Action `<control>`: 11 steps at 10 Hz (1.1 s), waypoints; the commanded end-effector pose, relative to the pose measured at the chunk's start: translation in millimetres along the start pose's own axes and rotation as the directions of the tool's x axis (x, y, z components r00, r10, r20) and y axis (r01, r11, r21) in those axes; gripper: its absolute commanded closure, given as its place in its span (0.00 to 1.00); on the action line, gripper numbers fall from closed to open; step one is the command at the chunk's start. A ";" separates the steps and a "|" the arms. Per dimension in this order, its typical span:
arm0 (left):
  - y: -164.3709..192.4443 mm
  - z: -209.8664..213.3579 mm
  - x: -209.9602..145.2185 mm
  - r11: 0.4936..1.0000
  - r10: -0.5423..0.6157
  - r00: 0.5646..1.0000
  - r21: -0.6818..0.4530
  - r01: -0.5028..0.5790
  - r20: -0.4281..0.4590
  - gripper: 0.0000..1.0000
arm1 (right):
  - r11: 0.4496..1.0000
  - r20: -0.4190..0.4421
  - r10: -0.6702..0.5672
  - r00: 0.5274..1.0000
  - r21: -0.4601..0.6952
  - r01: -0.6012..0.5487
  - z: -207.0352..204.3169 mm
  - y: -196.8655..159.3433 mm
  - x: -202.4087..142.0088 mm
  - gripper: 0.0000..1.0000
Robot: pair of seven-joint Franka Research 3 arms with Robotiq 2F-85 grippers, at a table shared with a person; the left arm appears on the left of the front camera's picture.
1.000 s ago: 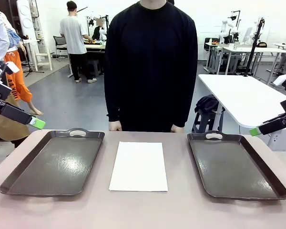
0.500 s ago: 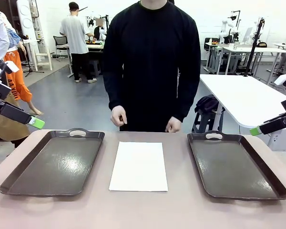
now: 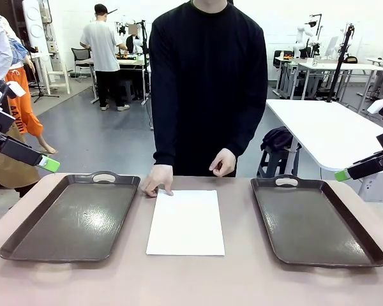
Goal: Sort the A4 documents.
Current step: Receive the A4 Paper.
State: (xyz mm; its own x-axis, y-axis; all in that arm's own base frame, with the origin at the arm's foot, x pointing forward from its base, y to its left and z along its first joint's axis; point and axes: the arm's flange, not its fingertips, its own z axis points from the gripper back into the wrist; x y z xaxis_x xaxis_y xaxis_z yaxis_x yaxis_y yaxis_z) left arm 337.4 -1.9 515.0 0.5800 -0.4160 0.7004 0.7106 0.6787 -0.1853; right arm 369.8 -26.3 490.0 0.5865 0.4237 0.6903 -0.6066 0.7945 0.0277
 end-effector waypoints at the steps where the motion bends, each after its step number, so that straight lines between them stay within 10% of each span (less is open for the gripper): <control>1: 1.5 -0.5 -0.6 1.000 -0.006 1.000 -0.014 0.006 0.006 0.00 | 1.000 0.005 -0.002 1.000 0.003 0.002 1.0 -0.1 0.0 0.00; 11: 1.5 -0.5 -0.6 1.000 -0.006 1.000 -0.014 0.006 0.006 0.00 | 1.000 0.005 -0.002 1.000 0.003 0.002 1.0 -0.1 0.0 0.00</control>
State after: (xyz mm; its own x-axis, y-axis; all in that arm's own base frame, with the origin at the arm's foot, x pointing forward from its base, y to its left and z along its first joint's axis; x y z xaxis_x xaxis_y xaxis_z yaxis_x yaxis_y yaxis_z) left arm 337.3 -2.4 515.2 0.5795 -0.4171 0.7001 0.7110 0.6787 -0.1842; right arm 369.8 -26.3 490.0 0.5865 0.4238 0.6903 -0.6066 0.7945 0.0277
